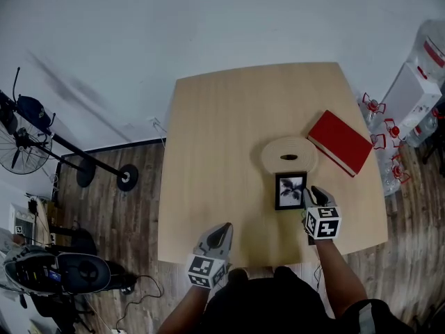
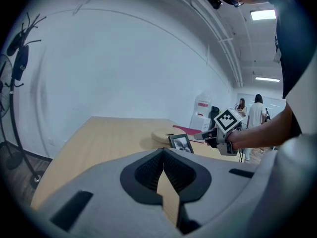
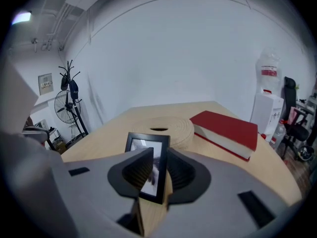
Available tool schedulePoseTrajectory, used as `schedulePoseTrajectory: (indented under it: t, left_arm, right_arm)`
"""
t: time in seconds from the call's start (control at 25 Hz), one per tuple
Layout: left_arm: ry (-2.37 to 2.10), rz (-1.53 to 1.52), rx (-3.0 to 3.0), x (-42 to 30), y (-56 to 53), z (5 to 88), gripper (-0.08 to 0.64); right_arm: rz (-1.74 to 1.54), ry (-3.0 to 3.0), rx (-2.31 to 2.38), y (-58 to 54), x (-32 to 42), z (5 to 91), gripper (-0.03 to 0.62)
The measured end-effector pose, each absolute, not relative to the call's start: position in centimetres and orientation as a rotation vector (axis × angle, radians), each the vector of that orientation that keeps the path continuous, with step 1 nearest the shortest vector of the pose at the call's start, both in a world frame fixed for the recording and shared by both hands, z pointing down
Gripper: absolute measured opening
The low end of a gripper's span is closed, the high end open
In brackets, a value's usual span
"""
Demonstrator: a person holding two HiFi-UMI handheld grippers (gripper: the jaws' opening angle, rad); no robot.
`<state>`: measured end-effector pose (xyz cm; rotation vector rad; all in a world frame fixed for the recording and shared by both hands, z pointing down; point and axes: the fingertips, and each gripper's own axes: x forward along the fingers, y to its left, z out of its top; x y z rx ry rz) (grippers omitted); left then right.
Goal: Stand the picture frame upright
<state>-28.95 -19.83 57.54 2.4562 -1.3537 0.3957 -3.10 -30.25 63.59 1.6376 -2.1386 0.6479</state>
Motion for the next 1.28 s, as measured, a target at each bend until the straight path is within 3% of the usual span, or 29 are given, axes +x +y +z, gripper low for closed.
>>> schedulePoseTrajectory:
  t: [0.68, 1.28]
  left_arm:
    - [-1.241, 0.327, 2.575, -26.2, -20.9, 55.4, -0.005]
    - [-1.193, 0.315, 2.609, -25.3, -21.1, 54.1, -0.005]
  right_arm:
    - [0.304, -2.258, 1.571, -25.0, -4.9, 52.8, 0.012]
    - [0.174, -2.266, 1.564, -23.1, -6.1, 49.7, 0.009]
